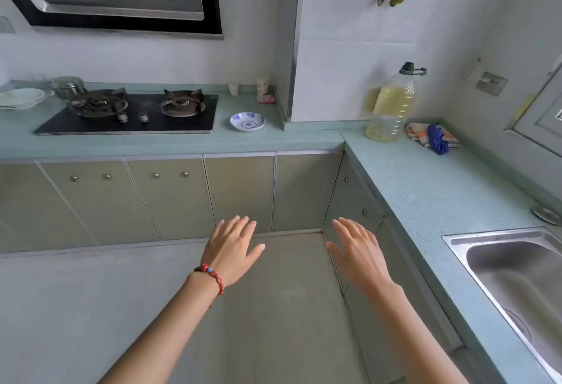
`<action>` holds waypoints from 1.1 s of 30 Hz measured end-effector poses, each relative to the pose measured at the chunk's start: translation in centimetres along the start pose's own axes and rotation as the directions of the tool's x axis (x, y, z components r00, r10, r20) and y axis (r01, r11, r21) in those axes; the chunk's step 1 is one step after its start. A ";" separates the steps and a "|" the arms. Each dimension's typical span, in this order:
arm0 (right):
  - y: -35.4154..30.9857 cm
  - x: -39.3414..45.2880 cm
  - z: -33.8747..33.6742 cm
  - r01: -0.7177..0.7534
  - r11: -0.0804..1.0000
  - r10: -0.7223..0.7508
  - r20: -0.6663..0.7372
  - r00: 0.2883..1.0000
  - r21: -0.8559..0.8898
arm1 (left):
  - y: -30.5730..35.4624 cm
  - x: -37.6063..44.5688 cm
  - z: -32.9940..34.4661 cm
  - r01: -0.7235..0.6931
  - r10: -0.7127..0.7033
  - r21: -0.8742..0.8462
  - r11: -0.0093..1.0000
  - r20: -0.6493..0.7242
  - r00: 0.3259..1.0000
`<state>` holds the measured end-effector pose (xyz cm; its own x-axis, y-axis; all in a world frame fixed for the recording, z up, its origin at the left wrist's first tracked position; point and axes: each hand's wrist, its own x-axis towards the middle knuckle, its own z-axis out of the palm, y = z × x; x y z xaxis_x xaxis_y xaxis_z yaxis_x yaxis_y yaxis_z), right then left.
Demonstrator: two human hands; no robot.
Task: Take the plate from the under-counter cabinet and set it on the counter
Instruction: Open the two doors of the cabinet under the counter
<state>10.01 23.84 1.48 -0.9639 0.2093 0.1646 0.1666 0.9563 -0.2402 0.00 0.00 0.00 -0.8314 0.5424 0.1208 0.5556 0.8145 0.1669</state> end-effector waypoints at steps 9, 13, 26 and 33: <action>2.5 -0.8 2.1 -0.006 1.000 0.008 0.063 0.998 -0.029 | 1.0 -0.2 2.7 0.021 -0.021 0.011 1.000 -0.026 0.999; 3.2 1.1 2.8 -0.012 1.000 0.013 0.081 0.997 -0.016 | 0.4 1.5 3.0 0.045 -0.046 -0.015 0.999 -0.032 0.998; 5.9 19.6 6.8 -0.080 0.997 0.081 0.080 0.993 -0.008 | -5.1 18.2 3.8 0.098 -0.098 -0.090 0.991 -0.004 0.995; 6.6 28.4 9.7 -0.131 0.991 0.128 0.107 0.986 0.030 | -8.4 27.7 4.6 0.117 -0.108 -0.103 0.988 0.088 0.990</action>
<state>-18.25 34.07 -4.72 -0.9514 0.3065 0.0294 0.2856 0.9141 -0.2879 -27.71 9.11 -2.56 -0.8842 0.4669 0.0155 0.4521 0.8468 0.2802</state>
